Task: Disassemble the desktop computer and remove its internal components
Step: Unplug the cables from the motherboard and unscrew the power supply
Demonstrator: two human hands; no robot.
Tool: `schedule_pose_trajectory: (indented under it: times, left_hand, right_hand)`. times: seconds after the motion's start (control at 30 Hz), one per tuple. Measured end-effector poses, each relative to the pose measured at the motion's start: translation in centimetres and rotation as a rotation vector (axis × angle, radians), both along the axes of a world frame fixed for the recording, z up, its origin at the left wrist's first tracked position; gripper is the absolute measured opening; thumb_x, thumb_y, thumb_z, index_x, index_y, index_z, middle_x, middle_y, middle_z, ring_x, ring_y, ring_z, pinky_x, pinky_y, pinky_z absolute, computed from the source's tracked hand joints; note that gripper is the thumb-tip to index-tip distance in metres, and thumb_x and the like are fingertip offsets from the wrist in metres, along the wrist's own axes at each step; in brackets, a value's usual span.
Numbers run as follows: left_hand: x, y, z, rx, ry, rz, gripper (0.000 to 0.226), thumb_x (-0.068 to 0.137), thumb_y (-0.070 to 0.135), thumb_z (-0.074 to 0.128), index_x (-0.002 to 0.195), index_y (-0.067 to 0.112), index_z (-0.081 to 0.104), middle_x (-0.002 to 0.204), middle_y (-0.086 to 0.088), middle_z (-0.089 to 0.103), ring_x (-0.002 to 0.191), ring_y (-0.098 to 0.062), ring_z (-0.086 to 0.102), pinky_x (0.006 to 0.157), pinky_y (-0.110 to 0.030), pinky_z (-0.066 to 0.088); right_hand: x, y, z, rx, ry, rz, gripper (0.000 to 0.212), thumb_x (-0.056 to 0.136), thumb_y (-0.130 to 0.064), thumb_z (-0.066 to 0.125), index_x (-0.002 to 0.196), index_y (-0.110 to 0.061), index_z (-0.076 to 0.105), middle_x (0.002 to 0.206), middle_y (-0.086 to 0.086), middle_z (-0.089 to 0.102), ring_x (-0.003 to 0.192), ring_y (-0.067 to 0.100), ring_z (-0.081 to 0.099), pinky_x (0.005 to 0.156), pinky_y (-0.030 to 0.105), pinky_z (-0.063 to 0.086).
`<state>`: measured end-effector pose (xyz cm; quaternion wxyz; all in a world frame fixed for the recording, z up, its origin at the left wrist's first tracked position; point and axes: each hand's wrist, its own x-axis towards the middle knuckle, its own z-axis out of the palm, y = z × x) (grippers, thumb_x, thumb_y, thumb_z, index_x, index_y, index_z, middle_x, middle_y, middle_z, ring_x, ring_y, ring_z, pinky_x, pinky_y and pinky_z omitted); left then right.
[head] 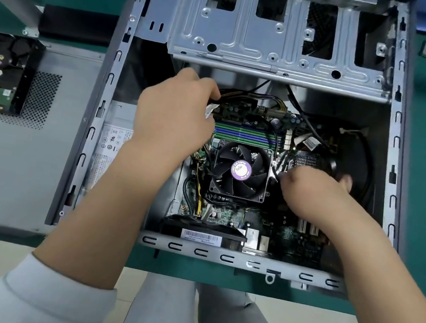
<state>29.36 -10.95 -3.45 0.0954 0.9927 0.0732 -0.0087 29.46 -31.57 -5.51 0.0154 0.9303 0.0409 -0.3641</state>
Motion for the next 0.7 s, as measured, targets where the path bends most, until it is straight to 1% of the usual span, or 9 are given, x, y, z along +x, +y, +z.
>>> schedule_pose_trajectory:
  times: [0.1, 0.2, 0.23, 0.3, 0.37, 0.47, 0.53, 0.63, 0.7]
  left_hand:
    - [0.1, 0.0, -0.2, -0.017, -0.025, 0.017, 0.033, 0.079, 0.022, 0.059, 0.11, 0.034, 0.061, 0.103, 0.008, 0.066, 0.096, -0.02, 0.06, 0.063, -0.027, 0.033]
    - [0.2, 0.0, 0.0, -0.159, -0.026, 0.057, 0.034, 0.076, 0.018, 0.059, 0.104, 0.036, 0.064, 0.092, 0.014, 0.068, 0.091, -0.013, 0.061, 0.061, -0.025, 0.038]
    - [0.2, 0.0, 0.0, -0.203, -0.022, 0.062, 0.034, 0.075, 0.019, 0.059, 0.102, 0.038, 0.064, 0.088, 0.017, 0.067, 0.087, -0.01, 0.06, 0.058, -0.023, 0.037]
    - [0.3, 0.0, 0.2, -0.237, 0.005, 0.058, 0.035, 0.073, 0.021, 0.061, 0.101, 0.04, 0.064, 0.083, 0.021, 0.062, 0.081, -0.006, 0.056, 0.053, -0.019, 0.033]
    - [0.5, -0.2, 0.4, -0.167, 0.081, 0.038, 0.039, 0.072, 0.025, 0.061, 0.107, 0.042, 0.06, 0.082, 0.02, 0.058, 0.08, -0.006, 0.052, 0.053, -0.021, 0.03]
    - [0.8, -0.6, 0.6, -0.016, 0.216, 0.034, 0.043, 0.073, 0.034, 0.058, 0.115, 0.041, 0.057, 0.089, 0.013, 0.061, 0.084, -0.016, 0.054, 0.062, -0.026, 0.029]
    - [0.9, -0.8, 0.8, 0.001, 0.27, 0.055, 0.033, 0.072, 0.036, 0.055, 0.104, 0.038, 0.062, 0.085, 0.01, 0.062, 0.076, -0.018, 0.051, 0.057, -0.025, 0.028]
    - [0.9, -1.0, 1.0, -0.004, 0.317, 0.044, 0.022, 0.07, 0.038, 0.053, 0.086, 0.028, 0.064, 0.073, 0.008, 0.061, 0.065, -0.015, 0.052, 0.053, -0.022, 0.027]
    - [0.9, -0.9, 1.0, -0.026, 0.317, 0.058, 0.021, 0.071, 0.039, 0.05, 0.08, 0.025, 0.063, 0.067, 0.006, 0.058, 0.06, -0.009, 0.049, 0.051, -0.021, 0.025]
  right_hand:
    - [-0.2, -0.1, 0.1, 0.07, -0.059, -0.034, 0.035, 0.093, -0.048, 0.043, 0.082, -0.019, 0.059, 0.071, -0.002, 0.058, 0.094, 0.027, 0.059, 0.109, 0.054, 0.011]
    - [-0.7, -0.3, 1.1, 0.137, -0.173, -0.041, 0.026, 0.087, -0.044, 0.052, 0.082, -0.021, 0.063, 0.066, -0.005, 0.06, 0.078, 0.023, 0.055, 0.105, 0.05, 0.021]
    - [-1.0, -0.4, 1.5, 0.177, -0.256, -0.035, 0.023, 0.085, -0.041, 0.053, 0.078, -0.021, 0.062, 0.064, -0.005, 0.06, 0.073, 0.022, 0.055, 0.1, 0.047, 0.027]
    - [-1.8, -0.7, 2.3, 0.306, -0.415, -0.058, 0.017, 0.082, -0.035, 0.051, 0.075, -0.02, 0.057, 0.059, -0.005, 0.057, 0.064, 0.021, 0.054, 0.077, 0.035, 0.039]
    - [-2.6, -0.9, 3.1, 0.442, -0.482, -0.142, 0.01, 0.084, -0.031, 0.049, 0.085, -0.023, 0.055, 0.064, -0.005, 0.059, 0.063, 0.021, 0.055, 0.058, 0.031, 0.04]
    - [-3.2, -1.4, 3.3, 0.546, -0.482, -0.248, 0.027, 0.089, -0.02, 0.045, 0.115, -0.023, 0.051, 0.073, -0.006, 0.057, 0.07, 0.021, 0.055, 0.059, 0.033, 0.041]
    - [-3.4, -1.8, 3.4, 0.596, -0.453, -0.299, 0.036, 0.089, -0.02, 0.044, 0.124, -0.028, 0.05, 0.071, -0.008, 0.057, 0.066, 0.015, 0.054, 0.059, 0.03, 0.041]
    - [-3.8, -2.1, 3.6, 0.685, -0.422, -0.347, 0.039, 0.08, -0.031, 0.041, 0.114, -0.038, 0.058, 0.059, -0.008, 0.062, 0.048, 0.008, 0.056, 0.055, 0.024, 0.044]
    - [-4.0, -2.1, 3.7, 0.772, -0.424, -0.408, 0.038, 0.074, -0.033, 0.041, 0.105, -0.046, 0.06, 0.06, -0.006, 0.065, 0.04, 0.009, 0.054, 0.049, 0.023, 0.045]
